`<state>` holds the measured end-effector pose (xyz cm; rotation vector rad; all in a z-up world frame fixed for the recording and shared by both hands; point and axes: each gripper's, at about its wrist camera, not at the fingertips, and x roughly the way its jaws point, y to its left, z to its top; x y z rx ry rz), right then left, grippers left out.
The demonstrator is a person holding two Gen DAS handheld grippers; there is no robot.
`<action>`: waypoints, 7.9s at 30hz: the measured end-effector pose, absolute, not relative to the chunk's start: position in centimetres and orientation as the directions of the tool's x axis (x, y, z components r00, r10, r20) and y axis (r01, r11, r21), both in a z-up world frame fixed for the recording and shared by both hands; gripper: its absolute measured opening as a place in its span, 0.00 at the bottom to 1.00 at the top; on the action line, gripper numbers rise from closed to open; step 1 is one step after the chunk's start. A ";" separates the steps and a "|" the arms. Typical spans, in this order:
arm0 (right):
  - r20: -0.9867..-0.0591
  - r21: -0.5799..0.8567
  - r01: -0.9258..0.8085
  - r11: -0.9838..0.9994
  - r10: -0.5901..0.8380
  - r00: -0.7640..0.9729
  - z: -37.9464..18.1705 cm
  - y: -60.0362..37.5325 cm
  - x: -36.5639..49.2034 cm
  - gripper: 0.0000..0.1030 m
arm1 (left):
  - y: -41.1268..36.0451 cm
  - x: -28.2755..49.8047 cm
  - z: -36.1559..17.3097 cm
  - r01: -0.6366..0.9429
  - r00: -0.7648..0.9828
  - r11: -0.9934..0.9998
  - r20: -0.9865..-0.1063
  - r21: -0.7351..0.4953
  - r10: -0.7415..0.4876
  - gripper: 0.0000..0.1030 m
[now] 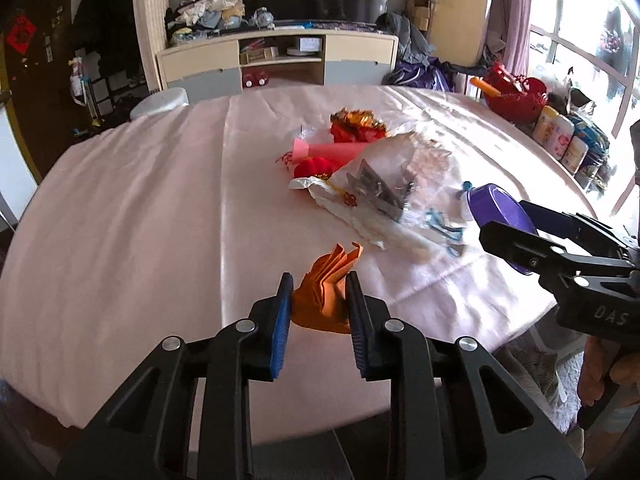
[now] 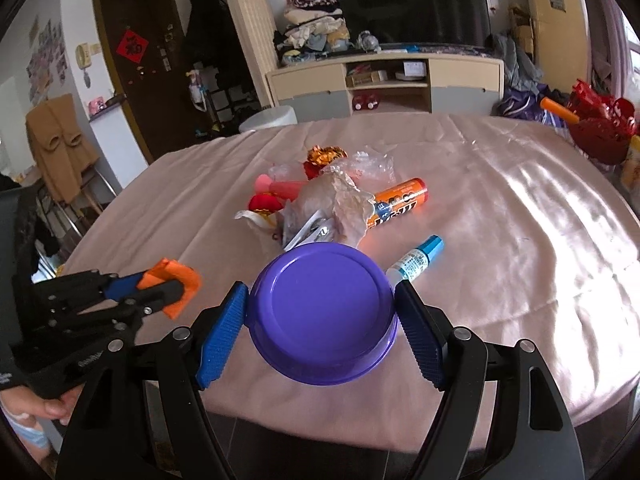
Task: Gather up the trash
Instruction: 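Carry both items down into the black bin and open both tools, then grasp the clear plastic scrap with the left tool while the right tool grasps the blue-capped bottle, then lower both held items into the black bin and open both tools, then grasp the translucent plastic tube with the right tool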
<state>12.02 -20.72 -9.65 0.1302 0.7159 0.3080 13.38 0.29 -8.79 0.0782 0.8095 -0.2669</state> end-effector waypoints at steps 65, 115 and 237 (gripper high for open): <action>-0.737 0.217 -0.066 0.974 0.208 0.643 -13.7 -25.9 4.4 0.84 | -2.3 2.3 -14.3 0.234 0.485 0.956 -0.831 -0.177 -0.273 0.61; -0.732 0.169 -0.062 0.984 0.167 0.660 -14.8 -28.3 18.9 0.31 | -10.9 18.9 -11.5 0.446 0.520 0.890 -0.782 -0.095 -0.343 0.33; -0.664 0.212 -0.293 0.932 0.357 0.657 -12.7 -18.9 12.9 0.79 | 3.5 9.2 -8.6 0.119 0.659 0.993 -0.748 -0.007 -0.084 0.92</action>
